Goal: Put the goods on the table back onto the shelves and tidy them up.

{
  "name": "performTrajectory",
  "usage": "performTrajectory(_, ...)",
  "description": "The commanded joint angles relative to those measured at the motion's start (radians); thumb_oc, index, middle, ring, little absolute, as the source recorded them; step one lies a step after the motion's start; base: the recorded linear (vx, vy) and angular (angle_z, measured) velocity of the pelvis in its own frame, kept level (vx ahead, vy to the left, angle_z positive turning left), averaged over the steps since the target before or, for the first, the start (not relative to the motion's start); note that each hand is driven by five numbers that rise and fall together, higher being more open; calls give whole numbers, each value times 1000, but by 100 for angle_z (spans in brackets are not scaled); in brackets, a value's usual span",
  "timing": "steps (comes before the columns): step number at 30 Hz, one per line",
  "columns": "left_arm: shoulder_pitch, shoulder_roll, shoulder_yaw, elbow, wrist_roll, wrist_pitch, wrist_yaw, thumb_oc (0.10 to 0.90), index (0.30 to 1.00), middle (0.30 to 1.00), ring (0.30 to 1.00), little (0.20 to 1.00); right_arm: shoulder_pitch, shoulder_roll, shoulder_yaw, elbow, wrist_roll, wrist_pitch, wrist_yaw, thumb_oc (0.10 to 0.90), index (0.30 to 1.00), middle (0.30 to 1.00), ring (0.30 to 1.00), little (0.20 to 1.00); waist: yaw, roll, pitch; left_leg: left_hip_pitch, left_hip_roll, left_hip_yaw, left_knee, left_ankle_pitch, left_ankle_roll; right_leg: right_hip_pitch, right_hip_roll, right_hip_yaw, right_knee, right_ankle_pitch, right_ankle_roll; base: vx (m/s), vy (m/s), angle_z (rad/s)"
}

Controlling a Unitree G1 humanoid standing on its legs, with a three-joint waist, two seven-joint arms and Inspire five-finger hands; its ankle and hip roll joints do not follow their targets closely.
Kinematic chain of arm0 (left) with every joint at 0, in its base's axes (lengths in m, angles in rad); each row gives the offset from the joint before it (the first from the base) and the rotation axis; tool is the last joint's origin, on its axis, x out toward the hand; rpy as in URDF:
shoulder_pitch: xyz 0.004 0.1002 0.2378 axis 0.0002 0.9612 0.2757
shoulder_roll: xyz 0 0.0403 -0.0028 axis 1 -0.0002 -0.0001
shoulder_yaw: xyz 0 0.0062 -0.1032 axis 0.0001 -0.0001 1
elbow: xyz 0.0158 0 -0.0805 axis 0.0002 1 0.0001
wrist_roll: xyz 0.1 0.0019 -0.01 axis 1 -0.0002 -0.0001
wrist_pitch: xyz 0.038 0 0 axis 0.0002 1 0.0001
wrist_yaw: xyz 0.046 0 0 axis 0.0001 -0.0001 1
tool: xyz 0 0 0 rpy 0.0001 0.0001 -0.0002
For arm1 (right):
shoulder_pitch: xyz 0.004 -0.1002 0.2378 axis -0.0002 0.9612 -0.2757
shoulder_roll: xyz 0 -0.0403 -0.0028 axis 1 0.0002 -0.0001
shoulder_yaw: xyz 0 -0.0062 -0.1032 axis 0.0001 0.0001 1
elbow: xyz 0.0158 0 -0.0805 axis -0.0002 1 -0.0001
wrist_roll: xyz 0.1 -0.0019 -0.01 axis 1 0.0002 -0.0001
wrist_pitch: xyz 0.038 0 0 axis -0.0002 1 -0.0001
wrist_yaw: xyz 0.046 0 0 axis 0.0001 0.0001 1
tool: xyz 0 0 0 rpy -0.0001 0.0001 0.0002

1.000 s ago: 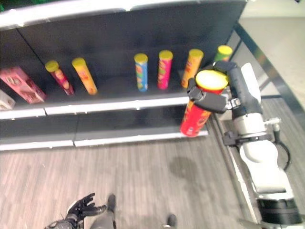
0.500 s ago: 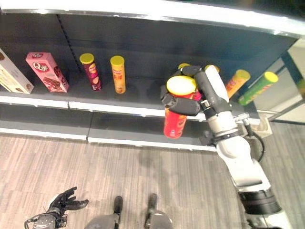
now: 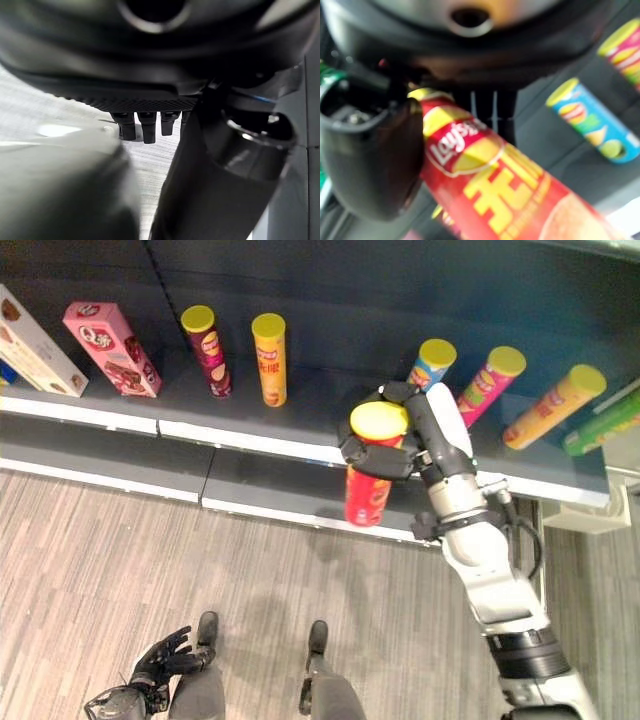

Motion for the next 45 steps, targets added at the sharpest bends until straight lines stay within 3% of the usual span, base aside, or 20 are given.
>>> performTrajectory(1,27,115,0,-15,47,-49,18,800,900,900,900,900,-78,-32,-53,-118,-33,-79,-83,400,300,300,300,300,29,-43,-130,-1,-44,30,54,-99,10,24,-167,-63,118,-142,141,30,179,-3)
performTrajectory(13,25,120,-16,-13,80,-54,37,800,900,900,900,900,-140,-25,-56,-52,-170,-40,-191,400,300,300,300,300,55,-37,-122,-12,-96,35,19,-102,36,18,-229,-94,83,-95,179,8,62,14)
performTrajectory(20,31,121,-54,-70,55,-59,57,800,900,900,900,900,-239,-17,-60,64,-315,25,-355,400,300,300,300,300,88,-4,-92,-53,-108,5,16,-83,38,-2,-246,-118,92,-91,184,-10,0,1)
performTrajectory(27,15,123,-82,-84,51,-66,73,800,900,900,900,900,-320,-42,-68,141,-366,59,-466,400,300,300,300,300,108,20,-74,-97,-117,-25,14,-69,40,-19,-255,-141,93,-88,189,-17,-7,16)
performTrajectory(34,-18,129,-111,-82,41,-80,85,800,900,900,900,900,-422,-125,-39,241,-435,107,-554,400,300,300,300,300,143,43,-60,-146,-132,-69,15,-57,40,-30,-270,-179,103,-92,194,-12,-24,18)
performTrajectory(45,-39,129,-144,-95,34,-85,92,800,900,900,900,900,-484,-202,-37,297,-431,138,-610,400,300,300,300,300,159,49,-43,-198,-136,-88,18,-46,36,-54,-274,-203,95,-83,200,-2,-3,7)
